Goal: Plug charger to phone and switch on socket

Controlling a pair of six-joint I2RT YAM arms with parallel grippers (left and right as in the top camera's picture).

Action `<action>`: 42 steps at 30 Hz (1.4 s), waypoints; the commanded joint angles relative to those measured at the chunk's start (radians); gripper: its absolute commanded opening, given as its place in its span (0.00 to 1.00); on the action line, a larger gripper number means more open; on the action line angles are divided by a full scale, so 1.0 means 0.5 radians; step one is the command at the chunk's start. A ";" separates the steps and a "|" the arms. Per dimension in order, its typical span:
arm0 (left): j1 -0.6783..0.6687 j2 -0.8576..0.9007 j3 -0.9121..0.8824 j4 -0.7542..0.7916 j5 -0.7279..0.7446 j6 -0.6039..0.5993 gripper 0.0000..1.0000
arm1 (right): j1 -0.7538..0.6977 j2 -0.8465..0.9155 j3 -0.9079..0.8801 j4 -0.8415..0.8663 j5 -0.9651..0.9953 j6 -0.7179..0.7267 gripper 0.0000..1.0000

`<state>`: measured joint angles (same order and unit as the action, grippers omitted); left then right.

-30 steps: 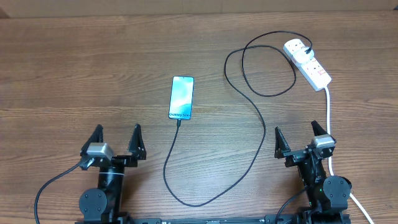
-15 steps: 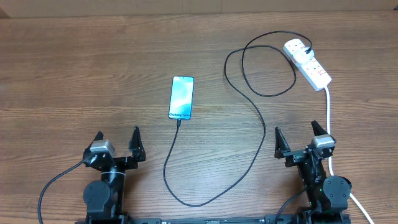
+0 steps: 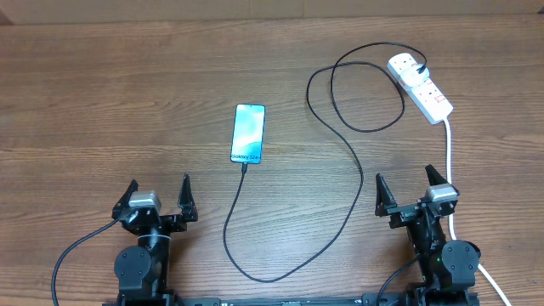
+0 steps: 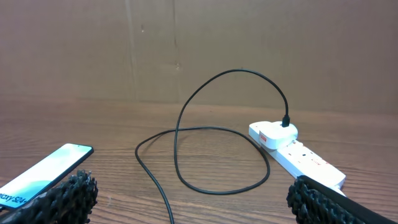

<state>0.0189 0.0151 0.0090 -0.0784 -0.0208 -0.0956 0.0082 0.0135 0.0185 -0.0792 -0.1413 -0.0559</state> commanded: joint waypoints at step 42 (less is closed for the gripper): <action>-0.016 -0.024 -0.009 0.000 -0.069 0.245 1.00 | -0.006 -0.021 -0.020 0.011 0.012 0.005 1.00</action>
<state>0.0189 0.0151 0.0090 -0.0757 -0.0643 0.0040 0.0078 0.0135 0.0185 -0.0784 -0.1417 -0.0559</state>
